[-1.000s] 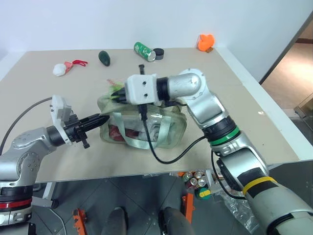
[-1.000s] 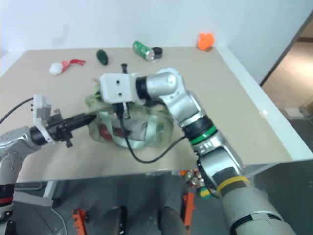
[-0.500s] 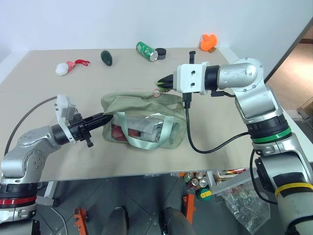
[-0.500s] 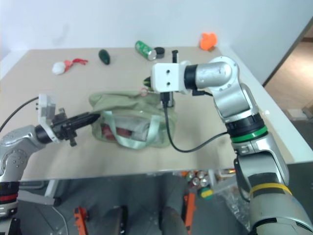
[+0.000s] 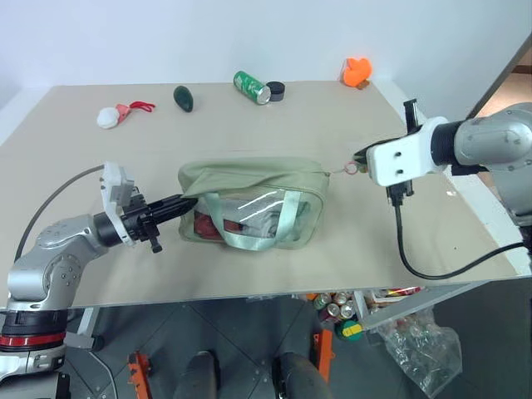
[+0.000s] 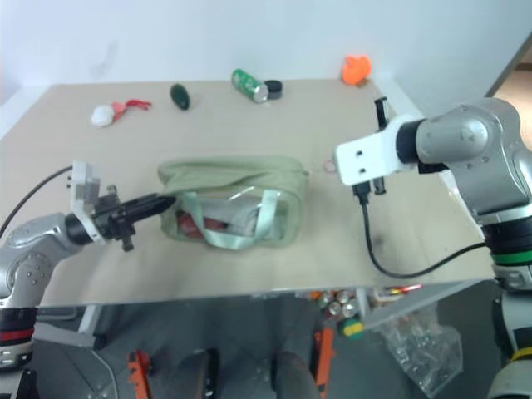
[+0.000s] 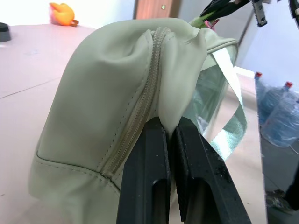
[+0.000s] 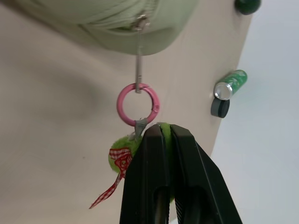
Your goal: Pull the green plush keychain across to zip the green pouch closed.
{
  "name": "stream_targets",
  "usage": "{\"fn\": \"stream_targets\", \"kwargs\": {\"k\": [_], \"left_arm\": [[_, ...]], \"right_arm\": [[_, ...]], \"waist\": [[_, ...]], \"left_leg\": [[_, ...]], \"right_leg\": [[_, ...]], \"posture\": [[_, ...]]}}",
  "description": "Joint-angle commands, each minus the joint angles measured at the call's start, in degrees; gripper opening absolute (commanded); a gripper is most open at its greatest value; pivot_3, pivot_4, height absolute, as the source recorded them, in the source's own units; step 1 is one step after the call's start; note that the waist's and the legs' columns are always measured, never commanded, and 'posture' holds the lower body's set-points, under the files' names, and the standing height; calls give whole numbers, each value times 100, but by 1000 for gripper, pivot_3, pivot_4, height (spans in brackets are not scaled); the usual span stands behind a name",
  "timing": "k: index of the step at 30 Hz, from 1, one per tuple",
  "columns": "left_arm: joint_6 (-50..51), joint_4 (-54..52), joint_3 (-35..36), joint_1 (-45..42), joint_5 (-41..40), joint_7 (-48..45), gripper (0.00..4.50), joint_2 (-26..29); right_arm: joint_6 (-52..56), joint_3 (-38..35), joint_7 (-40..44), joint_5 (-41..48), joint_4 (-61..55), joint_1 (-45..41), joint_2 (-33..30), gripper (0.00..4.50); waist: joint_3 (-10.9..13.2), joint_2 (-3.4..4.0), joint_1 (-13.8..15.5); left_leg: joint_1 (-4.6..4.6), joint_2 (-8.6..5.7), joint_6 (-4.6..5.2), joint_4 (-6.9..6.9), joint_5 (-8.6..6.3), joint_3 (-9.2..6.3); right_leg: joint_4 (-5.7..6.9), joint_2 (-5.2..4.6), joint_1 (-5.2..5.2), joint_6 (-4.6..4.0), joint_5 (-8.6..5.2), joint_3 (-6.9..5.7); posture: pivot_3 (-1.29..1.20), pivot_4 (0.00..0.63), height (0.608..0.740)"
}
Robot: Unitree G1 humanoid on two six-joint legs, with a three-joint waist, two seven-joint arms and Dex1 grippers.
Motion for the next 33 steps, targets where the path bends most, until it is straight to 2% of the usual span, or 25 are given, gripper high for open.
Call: {"fn": "stream_targets", "kwargs": {"k": [1, 5, 8, 18, 26, 33], "left_arm": [[83, 57, 31, 89, 30, -28, 0, 83], [104, 9, 40, 121, -7, -7, 0, 76], [124, -30, 38, 151, -31, 3, 0, 84], [219, -86, 128, 198, -124, -5, 0, 183], [233, -144, 97, 223, -164, 81, 0, 134], [265, -135, 123, 237, -180, 100, 0, 144]], "right_arm": [[182, -281, 50, -152, -285, 404, -209, 23], [330, -9, -92, -191, -794, 1317, 204, 23], [313, 71, -187, -353, -852, 1658, 411, 23], [-572, 328, -429, -782, -527, 1891, 720, 23], [-508, 288, -1560, -1188, 67, 1673, 1803, 23], [-622, -318, -1488, -1127, 784, 632, 1031, 23]], "waist": [[0, -1, 4], [-3, -5, -3], [0, 4, -5], [-2, 2, -11], [-9, -9, -22], [-8, -12, -37]], "left_leg": [[0, 0, 0, 2, 0, -2], [6, -1, 0, 8, 0, -3], [9, -1, 1, 8, 0, -1], [28, 1, 1, 16, 1, -3], [48, 5, 1, 17, 1, -4], [54, 4, 1, 19, 1, -2]], "right_leg": [[-1, 0, 5, 1, -1, -2], [-5, -2, 16, 4, 0, -2], [-2, -1, 15, 8, 4, 0], [-3, 1, 36, 6, 5, -3], [-2, 6, 57, 2, 5, -4], [-3, 4, 61, -1, 9, -1]], "posture": [[0, 150, 740], [0, 150, 740], [0, 150, 740], [0, 150, 740], [0, 150, 740], [0, 150, 740]]}}
